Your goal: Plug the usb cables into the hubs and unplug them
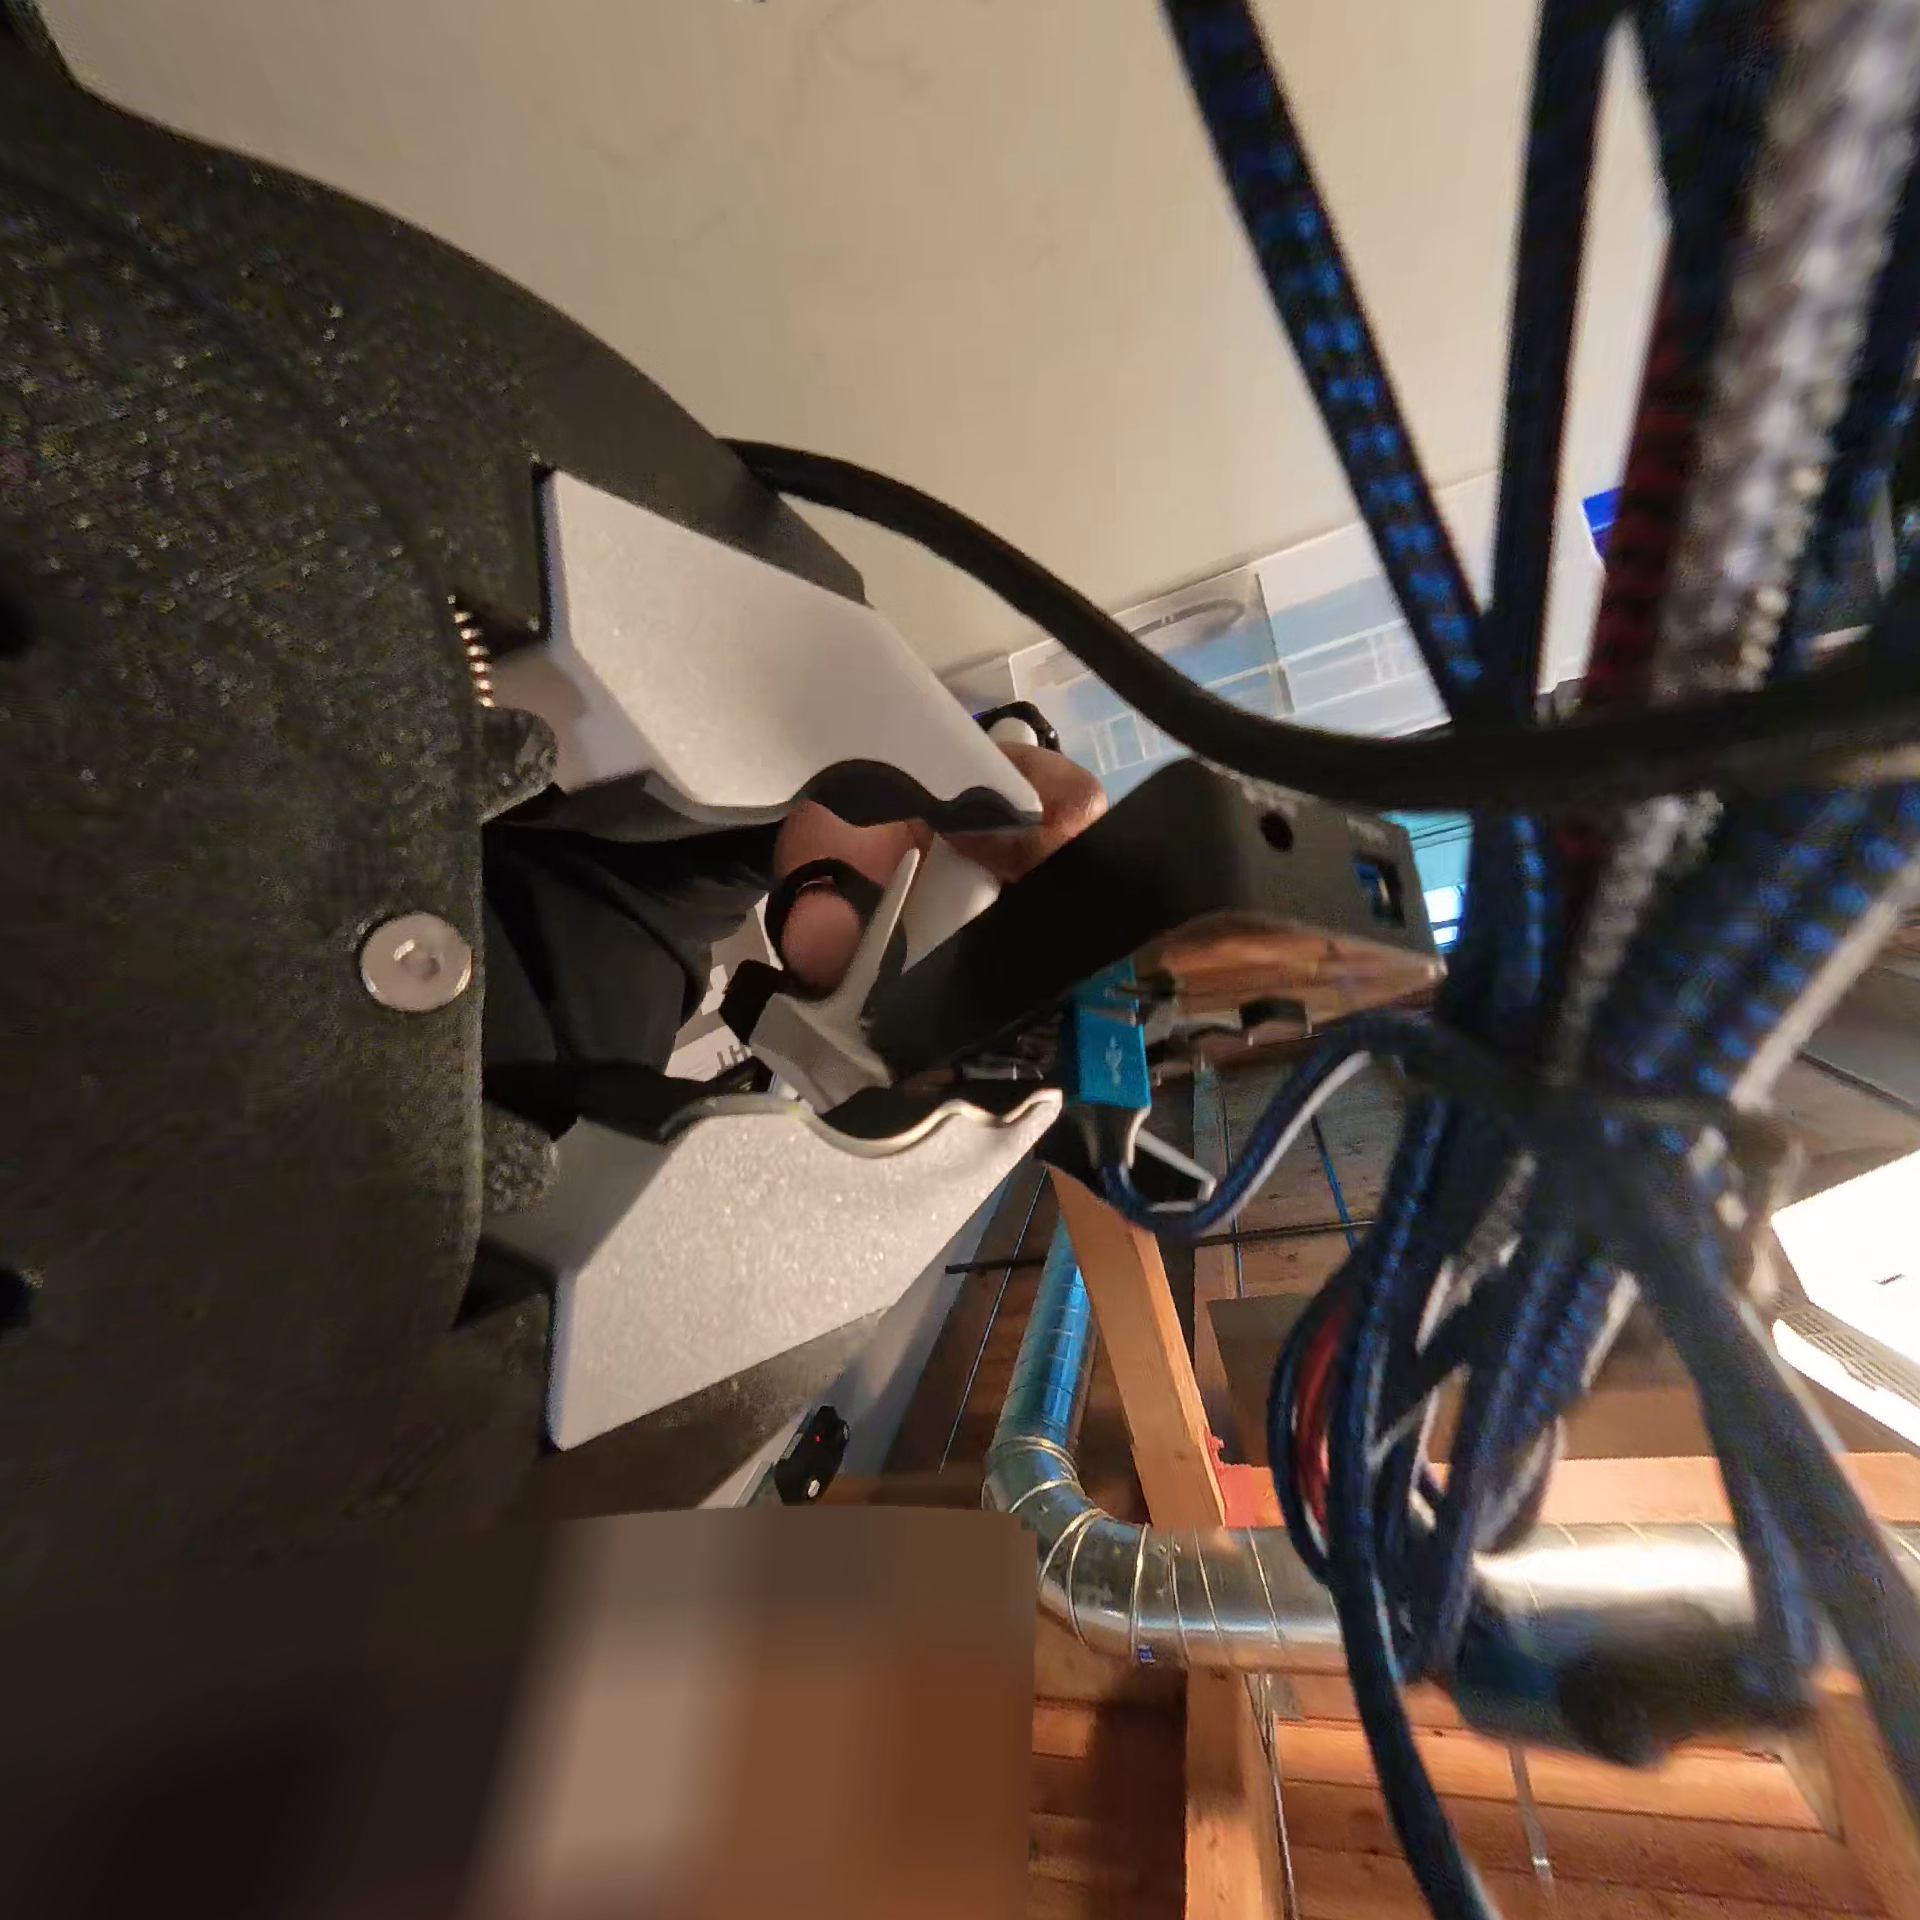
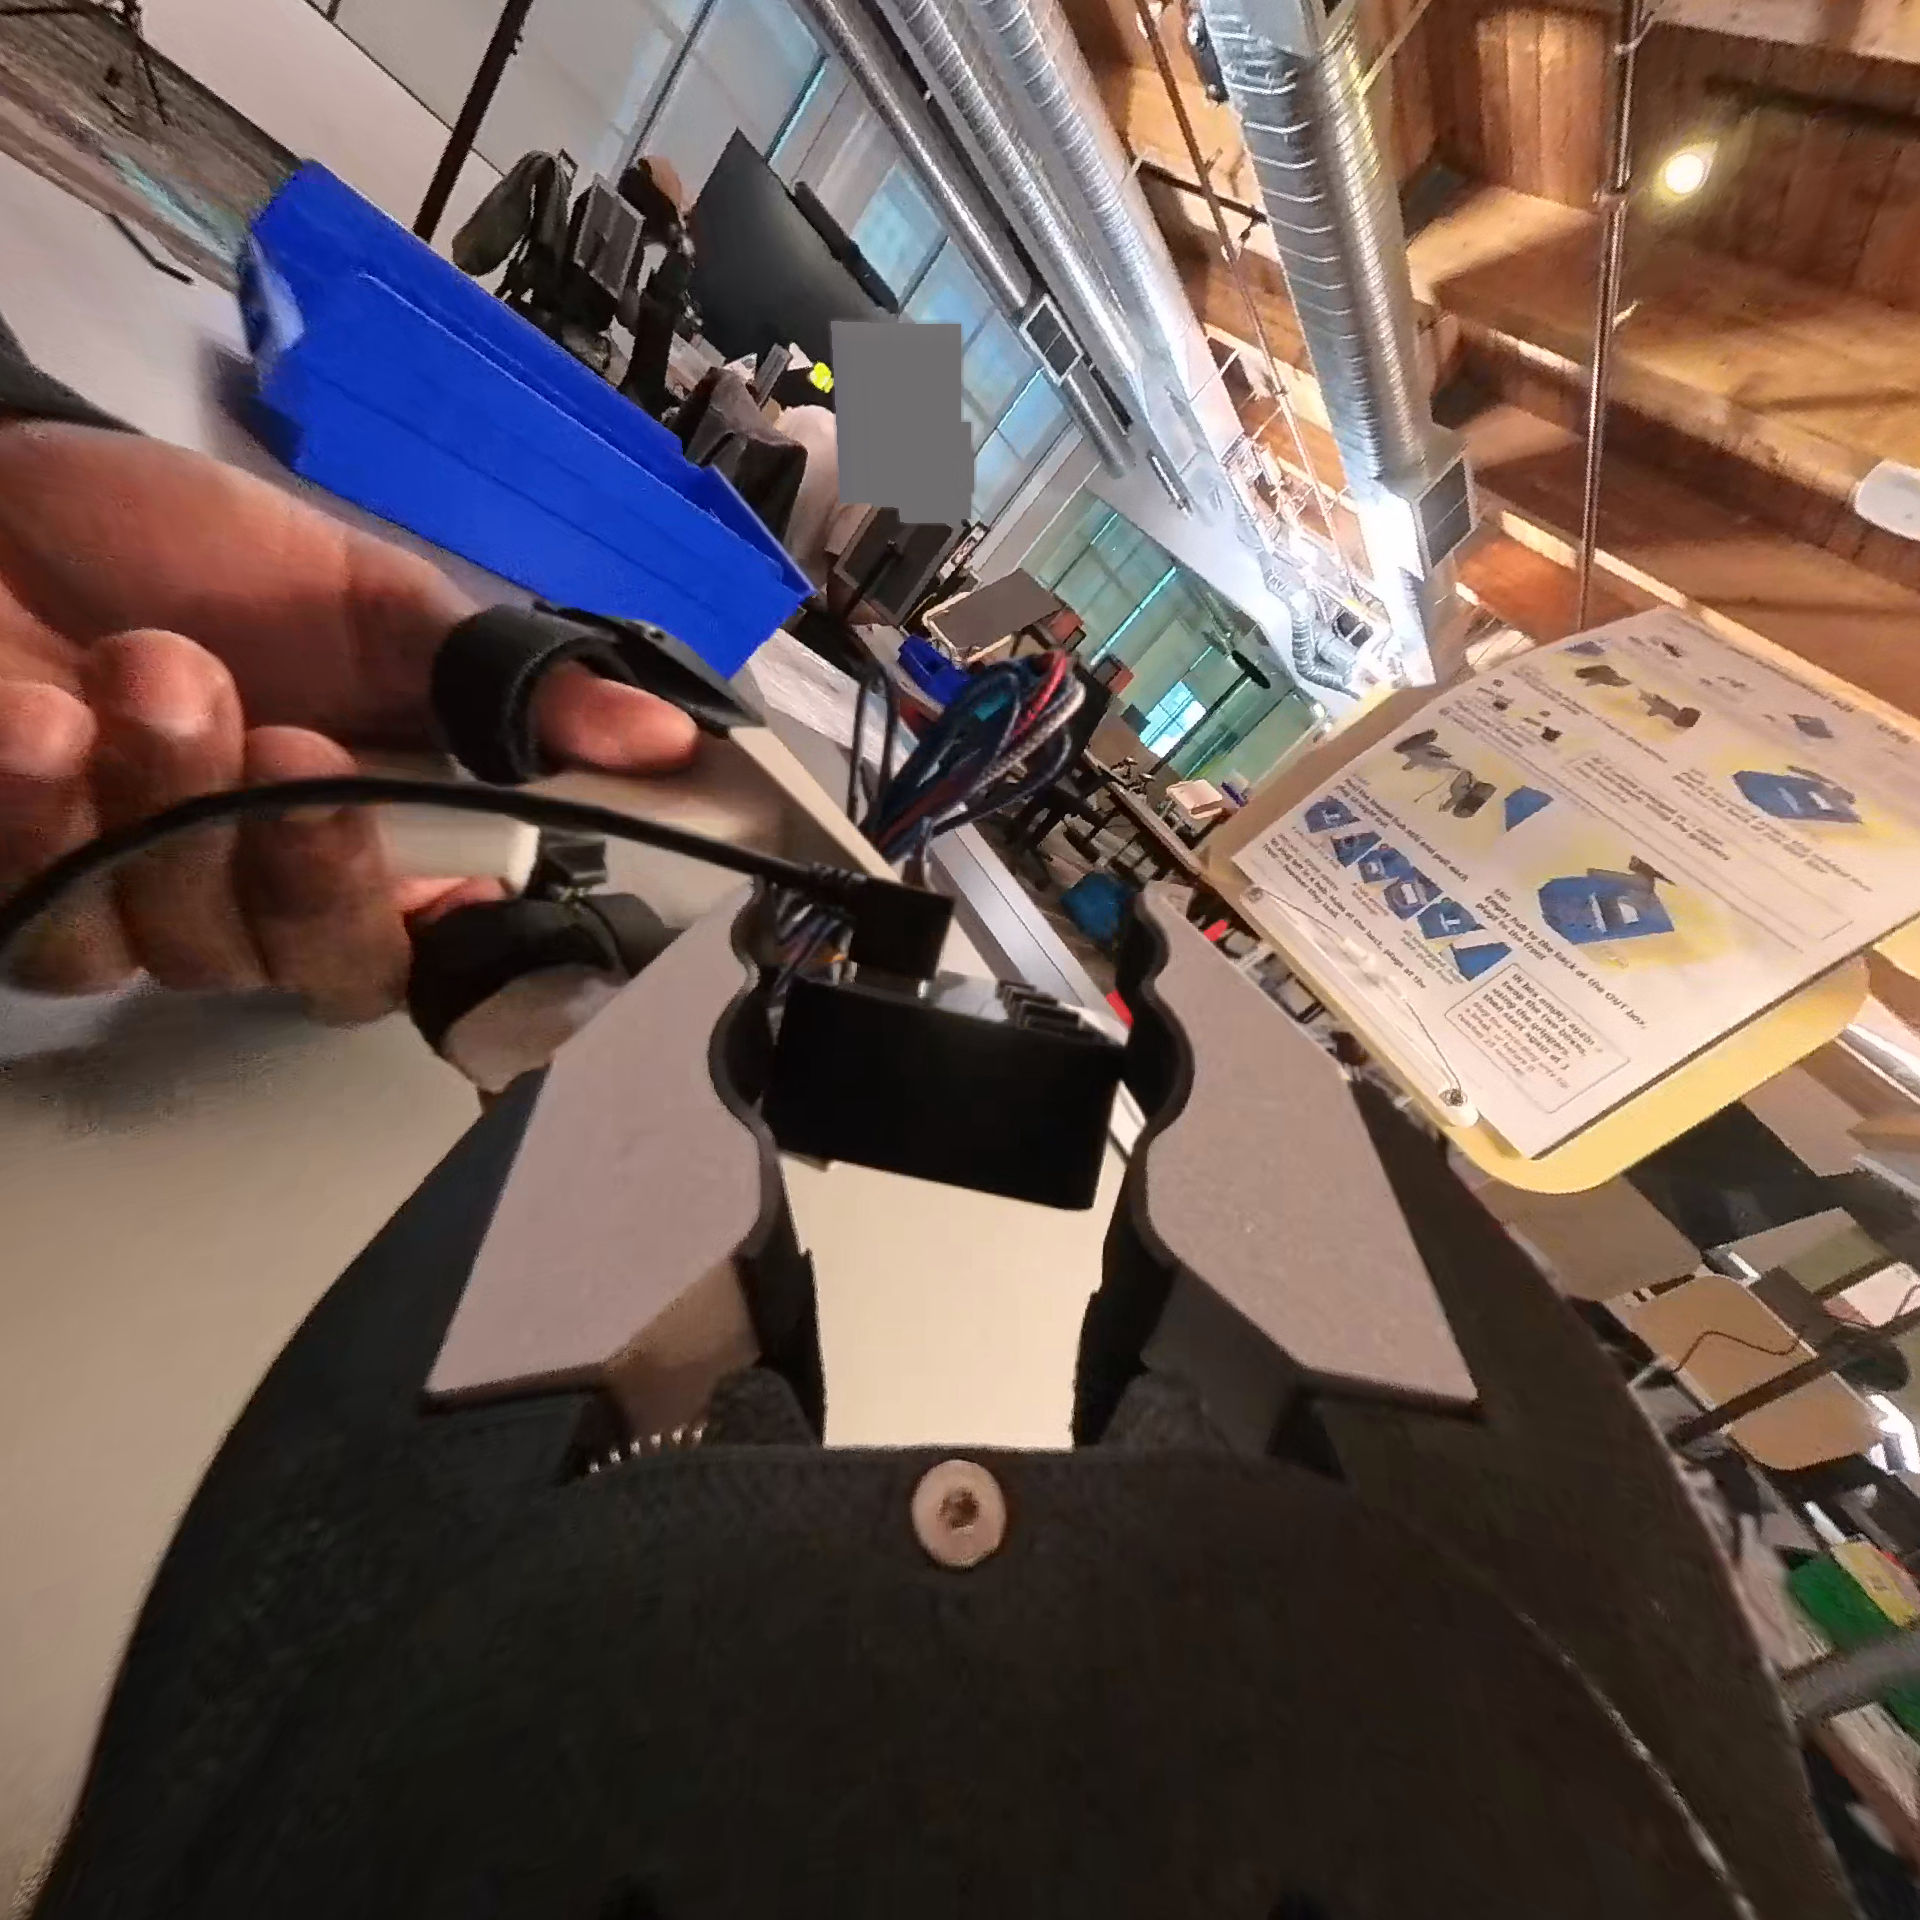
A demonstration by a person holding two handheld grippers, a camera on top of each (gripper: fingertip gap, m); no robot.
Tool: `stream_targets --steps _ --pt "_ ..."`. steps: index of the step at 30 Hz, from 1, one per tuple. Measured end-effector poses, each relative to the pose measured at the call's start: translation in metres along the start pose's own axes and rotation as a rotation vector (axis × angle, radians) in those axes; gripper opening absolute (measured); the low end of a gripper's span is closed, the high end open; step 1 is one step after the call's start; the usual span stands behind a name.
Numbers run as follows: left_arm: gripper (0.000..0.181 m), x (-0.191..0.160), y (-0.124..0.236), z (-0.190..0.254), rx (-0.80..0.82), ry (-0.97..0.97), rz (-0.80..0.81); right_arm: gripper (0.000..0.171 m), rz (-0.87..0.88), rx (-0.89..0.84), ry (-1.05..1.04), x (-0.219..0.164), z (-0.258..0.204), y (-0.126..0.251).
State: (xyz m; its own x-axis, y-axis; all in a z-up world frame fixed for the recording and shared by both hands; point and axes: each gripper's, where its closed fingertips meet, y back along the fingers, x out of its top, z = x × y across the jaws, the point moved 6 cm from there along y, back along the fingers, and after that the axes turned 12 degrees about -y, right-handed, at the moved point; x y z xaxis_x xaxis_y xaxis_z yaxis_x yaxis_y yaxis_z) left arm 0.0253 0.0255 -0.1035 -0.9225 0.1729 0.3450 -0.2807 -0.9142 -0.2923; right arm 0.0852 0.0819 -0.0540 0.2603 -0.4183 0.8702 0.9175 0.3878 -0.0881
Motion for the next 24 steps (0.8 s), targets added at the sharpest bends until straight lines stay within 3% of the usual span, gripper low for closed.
stream_targets --steps 1,6,14,16,21,24 --pt "0.051 -0.001 0.0 -0.001 -0.007 0.004 0.005 0.065 0.005 -0.002 0.021 0.002 -0.003 -0.001" --pt "0.043 0.0 -0.001 0.005 -0.088 -0.032 0.05 0.066 0.035 -0.005 0.037 0.003 -0.013 -0.004" --pt "0.039 0.009 0.007 0.004 -0.002 -0.3 0.01 0.066 0.023 -0.012 0.073 -0.009 -0.015 -0.007" --pt "0.038 0.015 0.009 0.005 0.027 -0.355 0.002 0.059 0.019 0.001 0.1 -0.012 -0.015 -0.004" --pt "0.037 0.026 0.016 0.006 0.067 -0.425 0.023 0.06 0.002 0.03 0.14 -0.016 -0.011 0.002" --pt "0.037 0.035 0.021 0.007 0.066 -0.445 0.049 0.059 0.014 0.065 0.059 -0.014 -0.002 0.008"
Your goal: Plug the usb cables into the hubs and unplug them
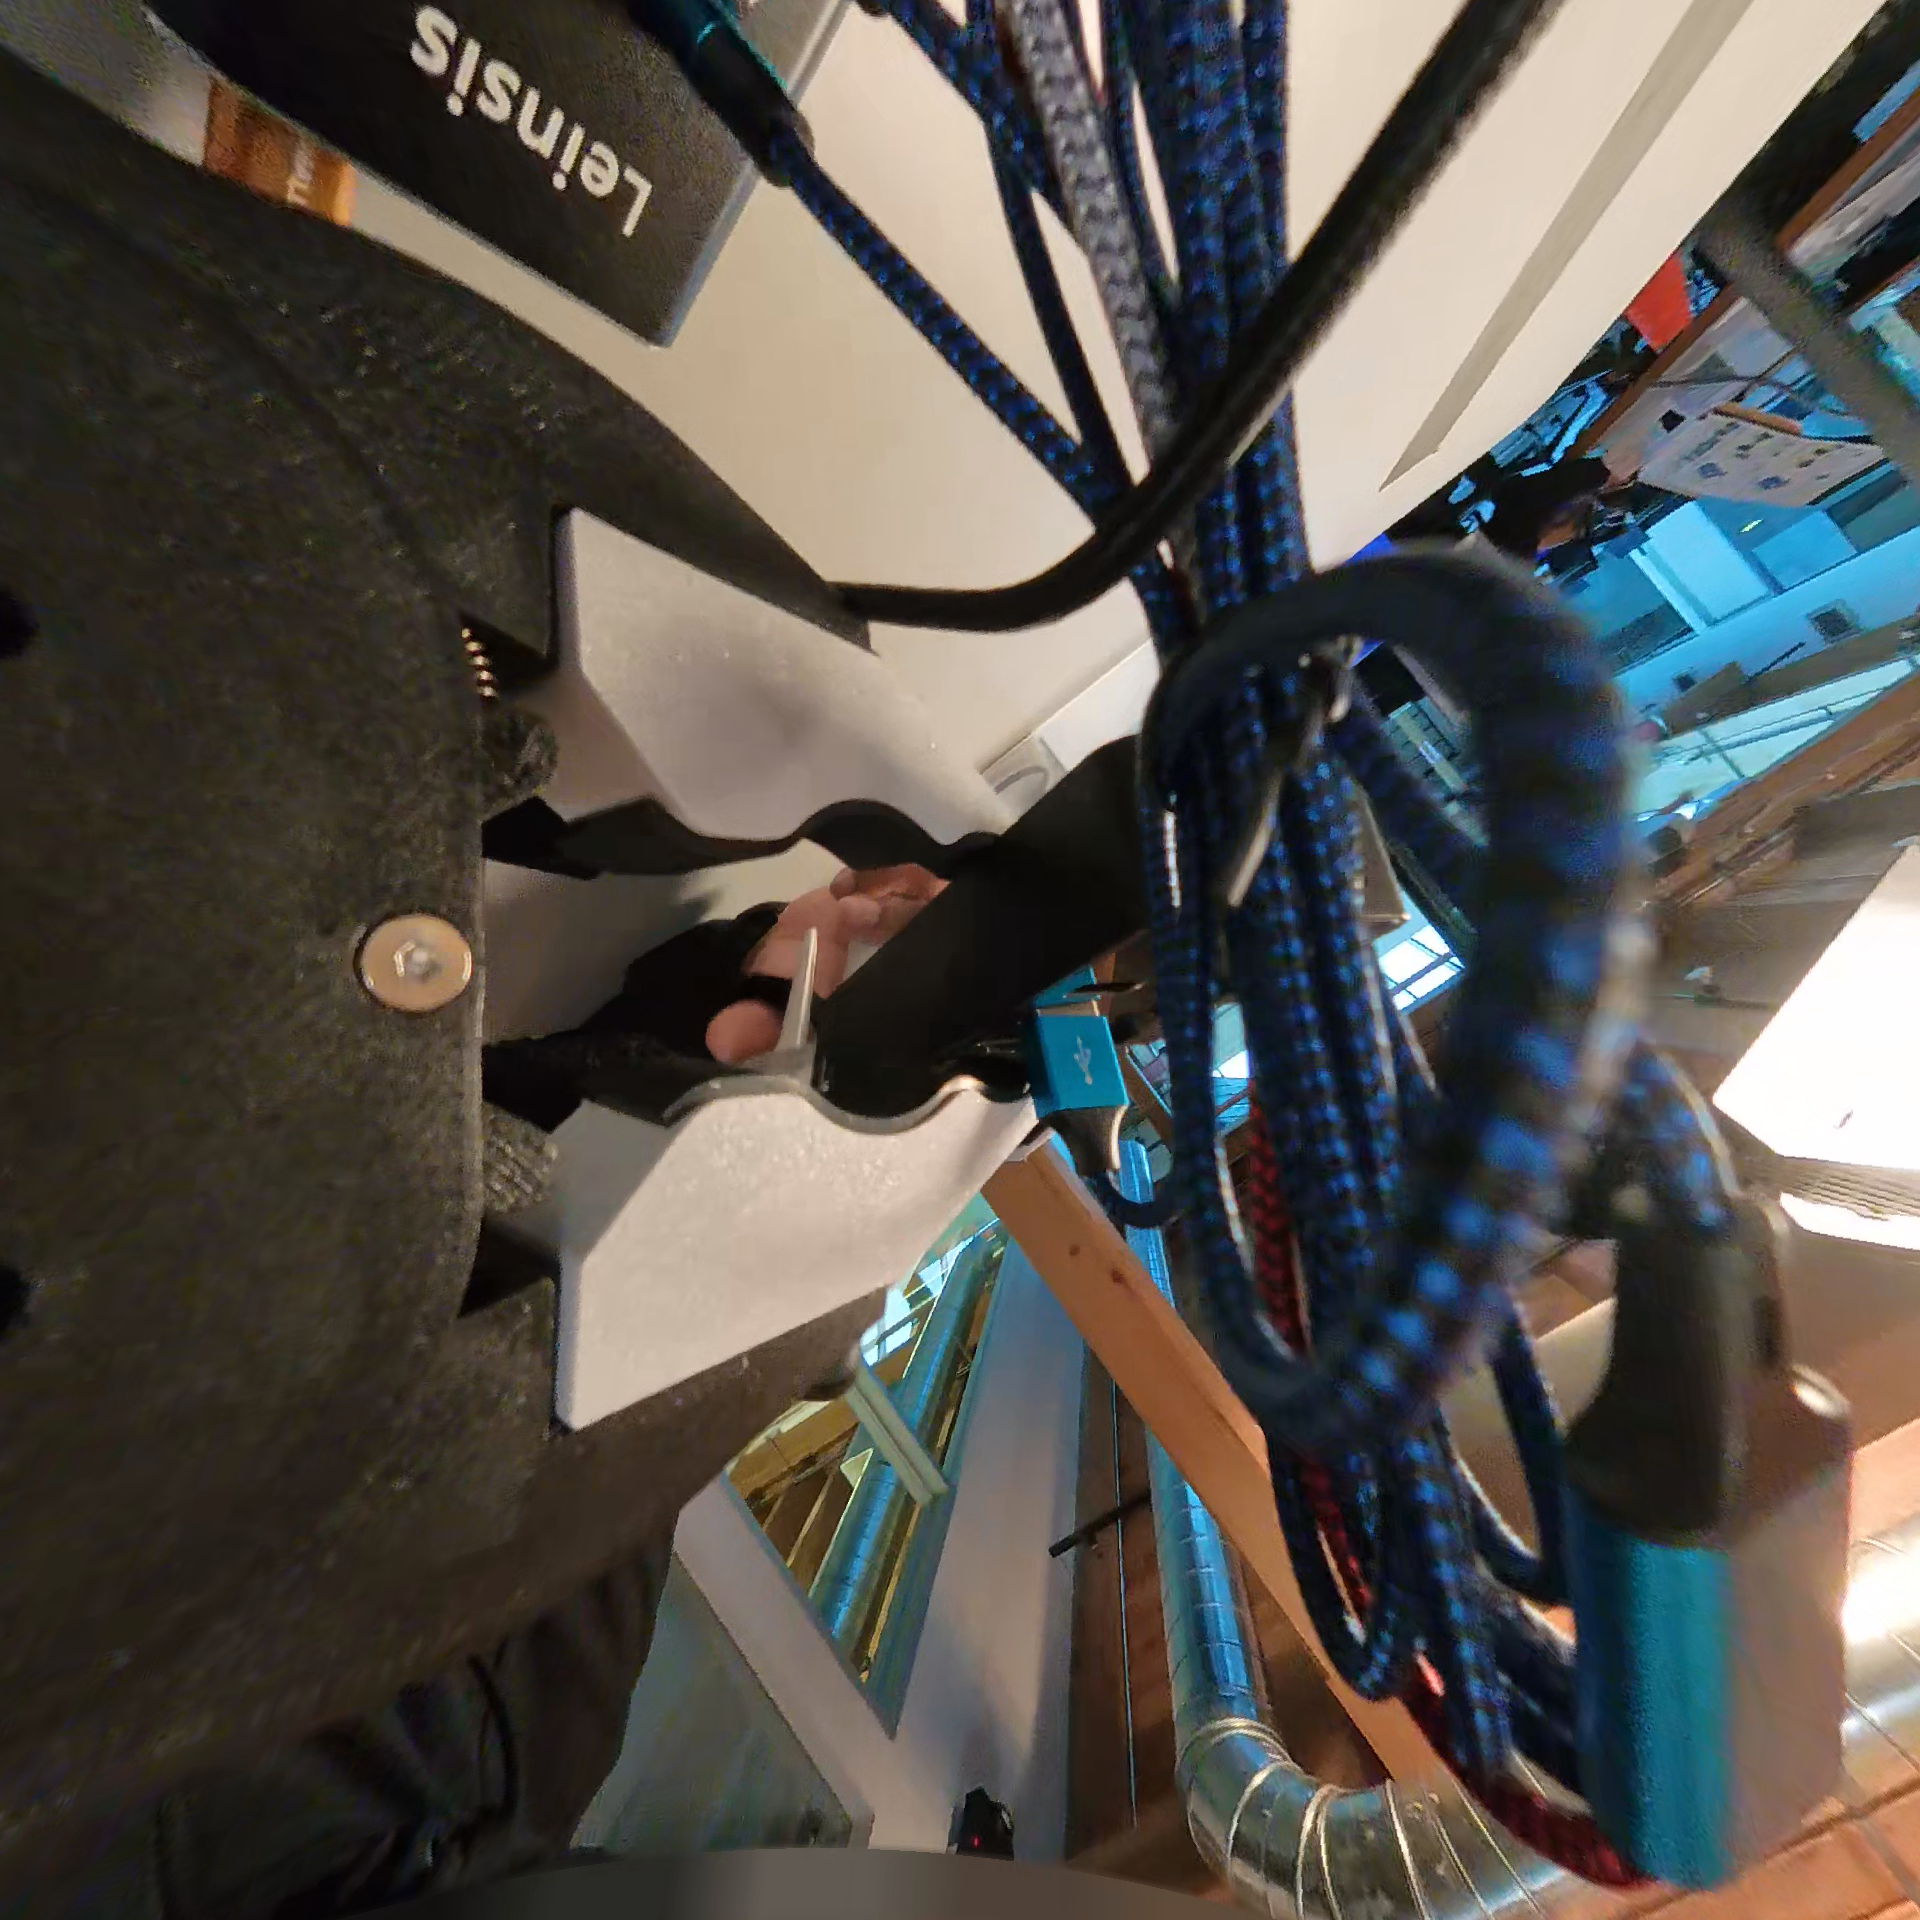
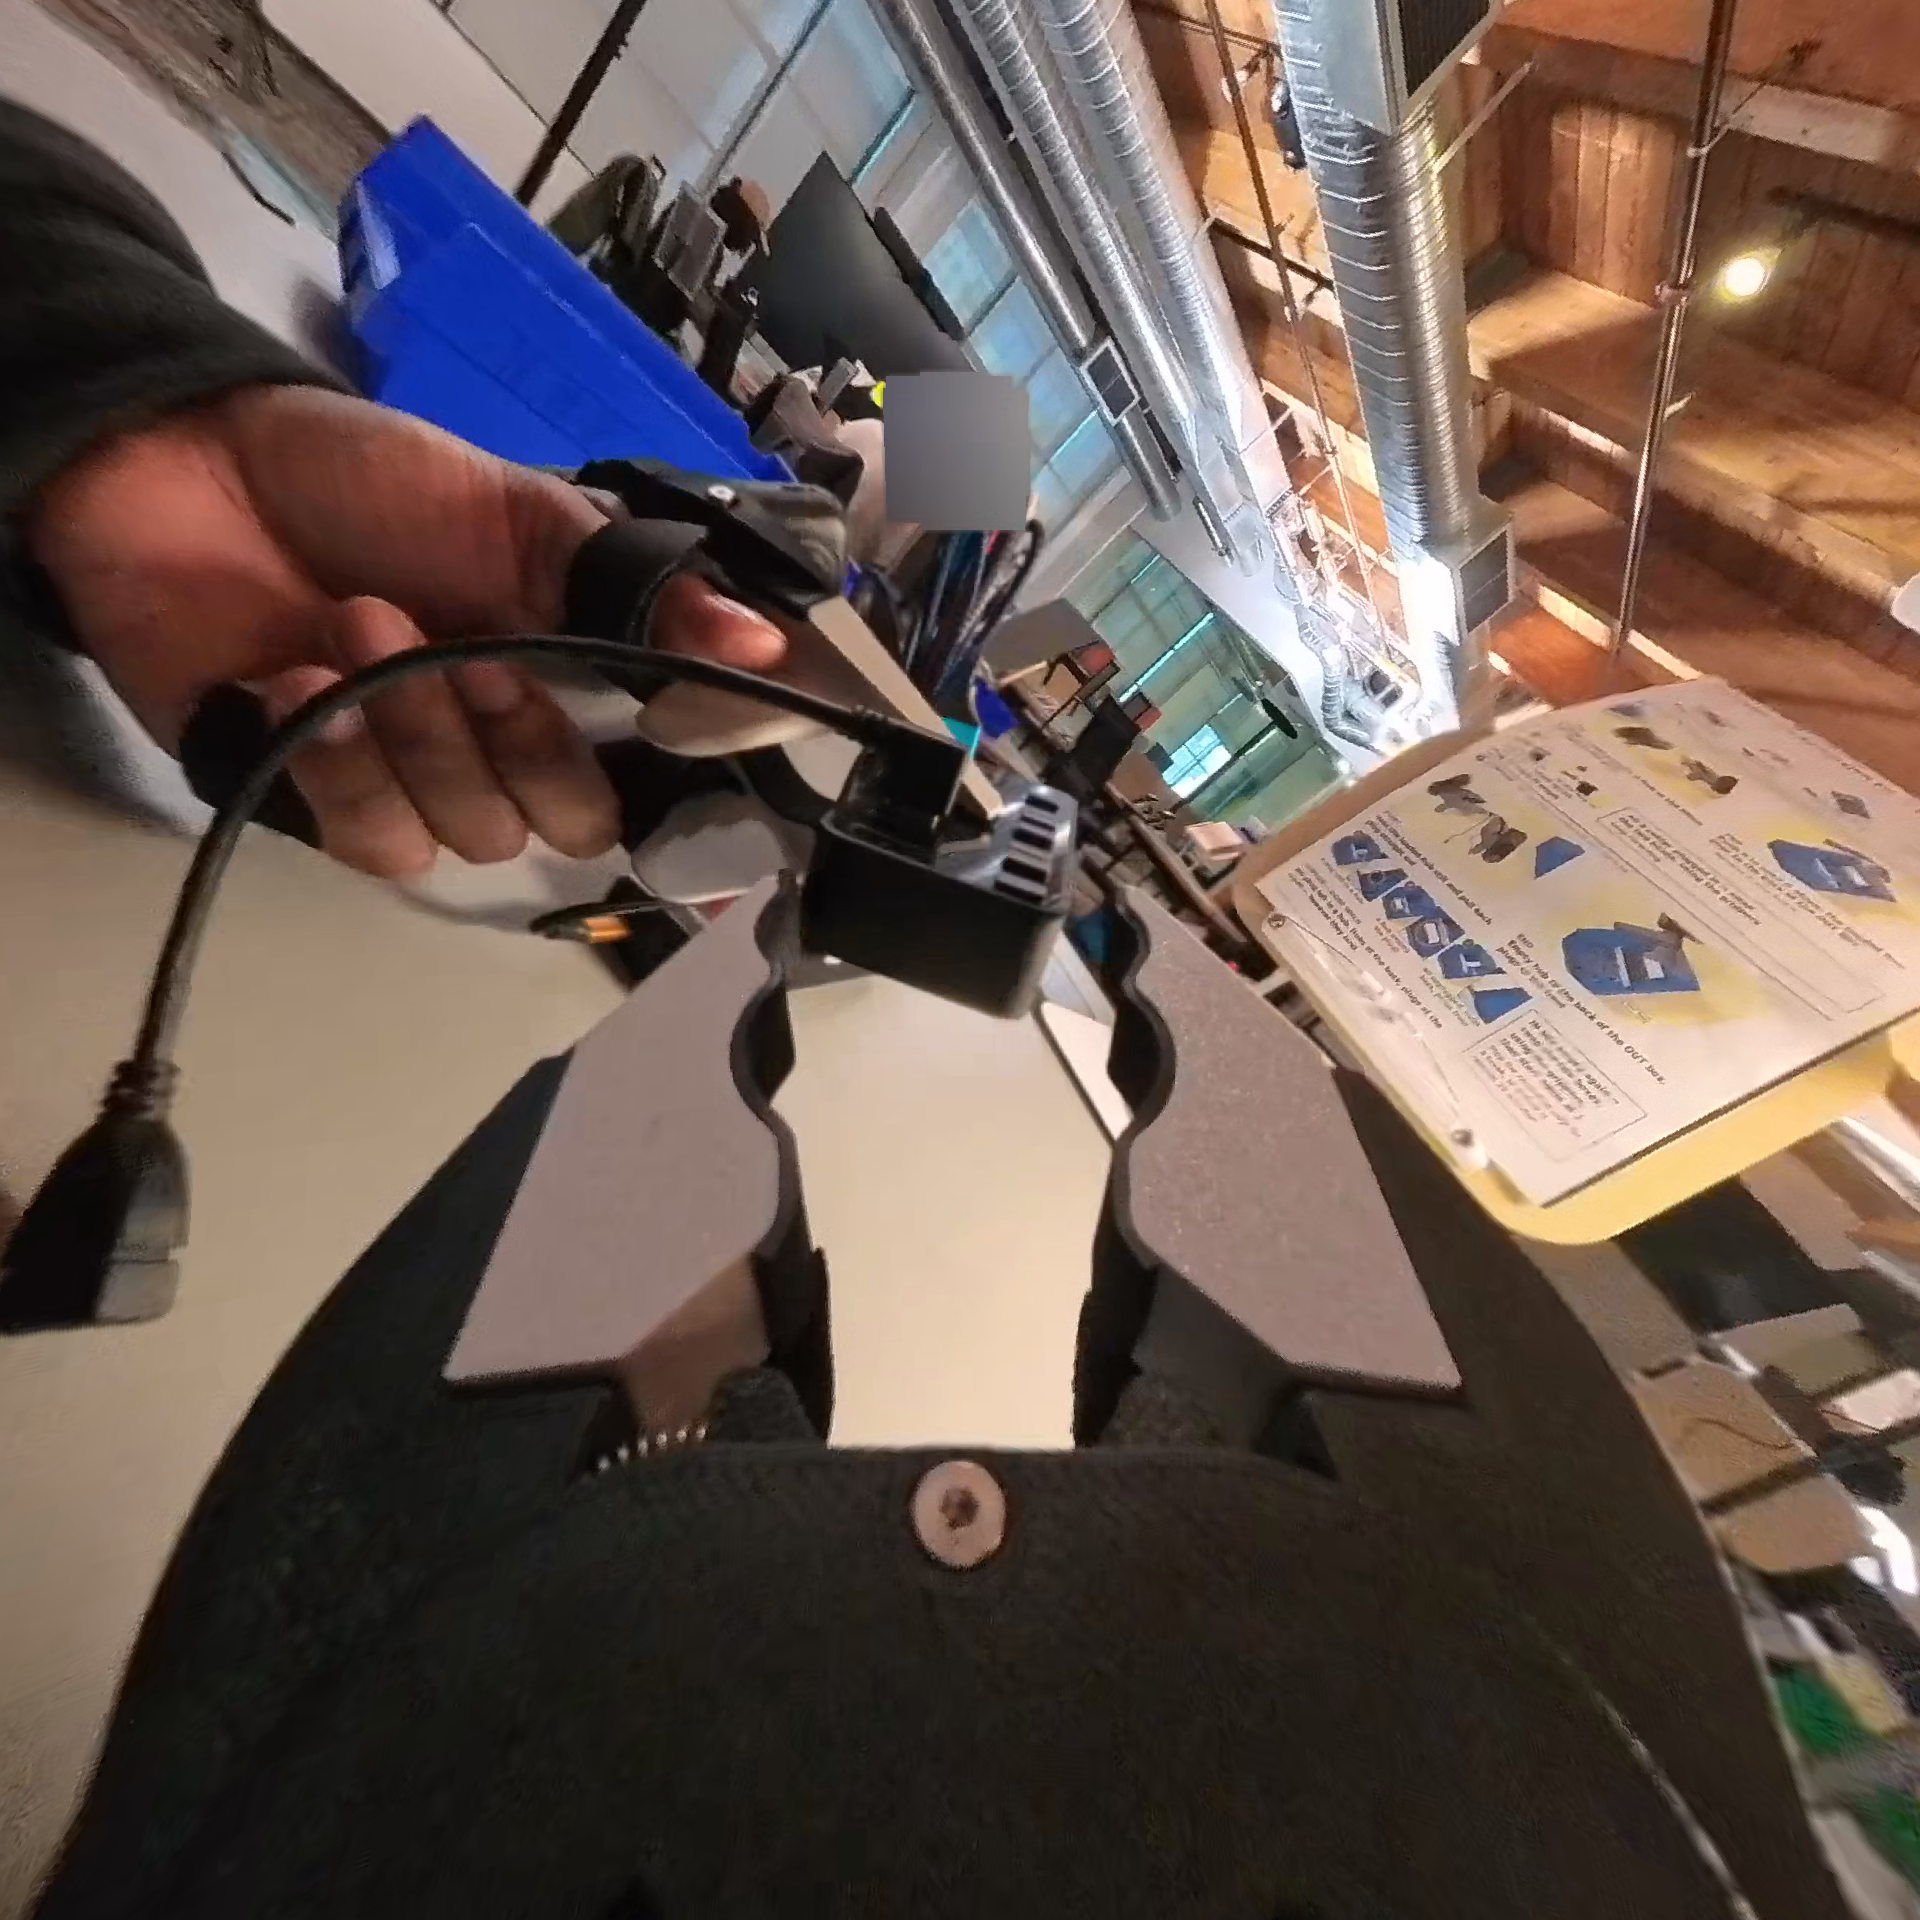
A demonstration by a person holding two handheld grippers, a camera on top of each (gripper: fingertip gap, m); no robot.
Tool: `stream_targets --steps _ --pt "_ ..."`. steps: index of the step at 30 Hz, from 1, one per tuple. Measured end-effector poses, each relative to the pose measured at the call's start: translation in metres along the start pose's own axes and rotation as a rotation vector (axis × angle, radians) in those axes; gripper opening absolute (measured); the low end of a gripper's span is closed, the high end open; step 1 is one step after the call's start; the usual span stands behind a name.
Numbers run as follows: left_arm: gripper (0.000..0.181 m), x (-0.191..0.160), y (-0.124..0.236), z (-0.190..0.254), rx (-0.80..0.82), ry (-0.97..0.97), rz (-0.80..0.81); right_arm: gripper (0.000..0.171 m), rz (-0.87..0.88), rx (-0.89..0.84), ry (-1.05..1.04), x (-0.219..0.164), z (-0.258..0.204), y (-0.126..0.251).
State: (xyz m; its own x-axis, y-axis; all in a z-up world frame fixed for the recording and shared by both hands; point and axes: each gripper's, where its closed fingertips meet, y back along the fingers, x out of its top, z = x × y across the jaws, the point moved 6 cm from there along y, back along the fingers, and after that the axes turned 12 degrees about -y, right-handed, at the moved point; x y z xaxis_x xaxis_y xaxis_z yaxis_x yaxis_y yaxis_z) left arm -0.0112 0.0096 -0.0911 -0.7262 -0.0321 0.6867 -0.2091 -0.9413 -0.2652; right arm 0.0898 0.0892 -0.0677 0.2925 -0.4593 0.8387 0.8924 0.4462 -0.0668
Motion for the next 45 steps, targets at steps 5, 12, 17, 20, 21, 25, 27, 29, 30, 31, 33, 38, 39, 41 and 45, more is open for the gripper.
stream_targets --steps 5,12,17,20,21,25,27,29,30,31,33,38,39,41,45 --pt "0.037 0.008 0.004 -0.007 -0.054 -0.012 0.006 0.06 0.048 0.141 -0.411 0.0 0.025 0.011" --pt "0.036 0.0 -0.002 -0.007 -0.135 0.047 -0.026 0.069 -0.019 0.389 -0.982 -0.019 0.025 0.001" --pt "0.037 -0.001 -0.003 -0.009 -0.127 0.031 -0.053 0.073 -0.087 0.439 -1.236 -0.023 0.022 -0.007" --pt "0.037 -0.003 -0.005 -0.01 -0.126 0.028 -0.081 0.071 -0.132 0.436 -1.376 -0.03 0.02 -0.013" --pt "0.037 -0.004 -0.006 -0.01 -0.125 0.026 -0.091 0.068 -0.135 0.448 -1.401 -0.031 0.018 -0.014" --pt "0.037 -0.008 -0.008 -0.011 -0.108 0.021 -0.123 0.044 -0.155 0.494 -1.422 -0.031 0.008 -0.017" --pt "0.039 -0.007 -0.008 -0.012 -0.105 0.019 -0.13 0.04 -0.155 0.445 -1.352 -0.031 0.008 -0.017" --pt "0.041 -0.007 -0.009 -0.013 -0.107 0.017 -0.144 0.038 -0.164 0.396 -1.252 -0.029 0.008 -0.017" --pt "0.042 -0.007 -0.009 -0.013 -0.107 0.014 -0.144 0.038 -0.166 0.37 -1.207 -0.028 0.008 -0.016" --pt "0.043 -0.007 -0.008 -0.012 -0.11 0.014 -0.144 0.038 -0.164 0.351 -1.177 -0.026 0.008 -0.016" --pt "0.043 -0.007 -0.008 -0.013 -0.11 0.018 -0.143 0.038 -0.166 0.328 -1.137 -0.026 0.008 -0.016" --pt "0.042 -0.009 -0.008 -0.014 -0.12 0.07 -0.164 0.038 -0.143 0.36 -1.202 -0.028 0.012 -0.014" --pt "0.041 -0.01 -0.008 -0.014 -0.124 0.087 -0.169 0.038 -0.135 0.368 -1.227 -0.029 0.014 -0.014" --pt "0.042 -0.01 -0.008 -0.015 -0.125 0.122 -0.174 0.036 -0.124 0.367 -1.275 -0.032 0.019 -0.012" --pt "0.043 -0.013 -0.009 -0.017 -0.105 0.15 -0.184 0.034 -0.129 0.345 -1.253 -0.036 0.024 -0.011"
